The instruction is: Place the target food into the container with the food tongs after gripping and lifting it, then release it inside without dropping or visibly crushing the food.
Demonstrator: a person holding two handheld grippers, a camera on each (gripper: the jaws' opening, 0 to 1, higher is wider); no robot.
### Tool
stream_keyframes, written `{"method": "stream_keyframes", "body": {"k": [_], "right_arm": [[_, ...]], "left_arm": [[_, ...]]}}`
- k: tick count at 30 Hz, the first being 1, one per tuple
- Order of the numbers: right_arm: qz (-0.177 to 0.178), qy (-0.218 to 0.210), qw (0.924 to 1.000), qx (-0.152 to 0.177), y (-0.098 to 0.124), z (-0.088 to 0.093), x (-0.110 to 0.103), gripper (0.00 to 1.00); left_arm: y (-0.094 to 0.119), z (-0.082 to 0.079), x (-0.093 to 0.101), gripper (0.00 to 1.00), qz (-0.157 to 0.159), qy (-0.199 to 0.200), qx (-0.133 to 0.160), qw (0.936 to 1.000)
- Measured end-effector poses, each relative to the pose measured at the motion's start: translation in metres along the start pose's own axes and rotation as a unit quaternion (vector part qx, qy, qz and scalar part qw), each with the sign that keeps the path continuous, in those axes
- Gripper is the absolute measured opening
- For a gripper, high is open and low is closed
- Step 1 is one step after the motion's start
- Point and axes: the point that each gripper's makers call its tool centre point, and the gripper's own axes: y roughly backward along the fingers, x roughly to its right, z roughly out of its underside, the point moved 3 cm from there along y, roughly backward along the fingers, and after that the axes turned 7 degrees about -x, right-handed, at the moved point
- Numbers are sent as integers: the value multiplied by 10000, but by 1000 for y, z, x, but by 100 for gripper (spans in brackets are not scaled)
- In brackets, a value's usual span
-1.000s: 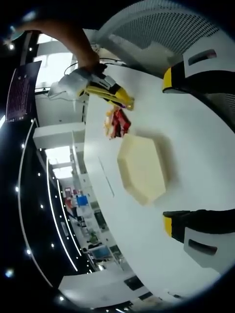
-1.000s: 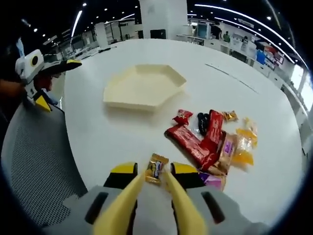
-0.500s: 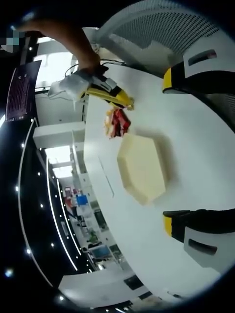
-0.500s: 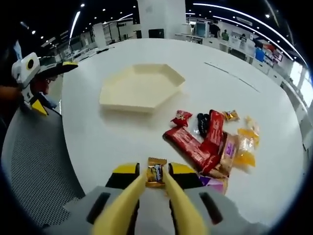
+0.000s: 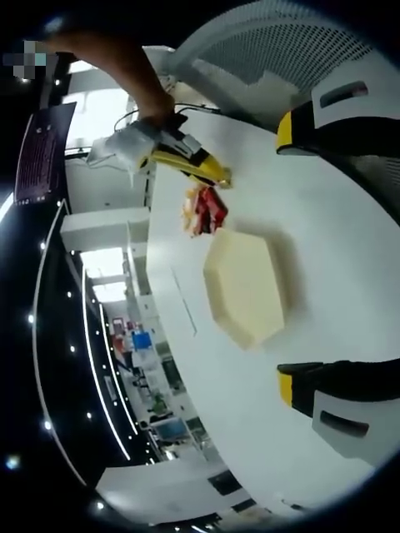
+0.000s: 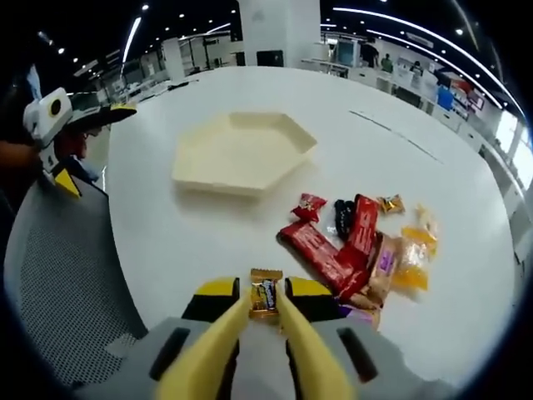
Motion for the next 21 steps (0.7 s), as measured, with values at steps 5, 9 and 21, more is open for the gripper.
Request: {"method": "stream_keyframes", "body": {"k": [5,9,21], "right_arm": [[-171,58,9998,17,8,-9,-4,20],[-224,62,9997,65,16,-17,-2,20],[-358,306,9989,29,39,-59,3,19]], "left_arm": [[0,1,2,99,80,85,-8,9999],[0,2,4,99,138,116,-45,9998],[-1,3,8,99,252,271,-131,9992]]}}
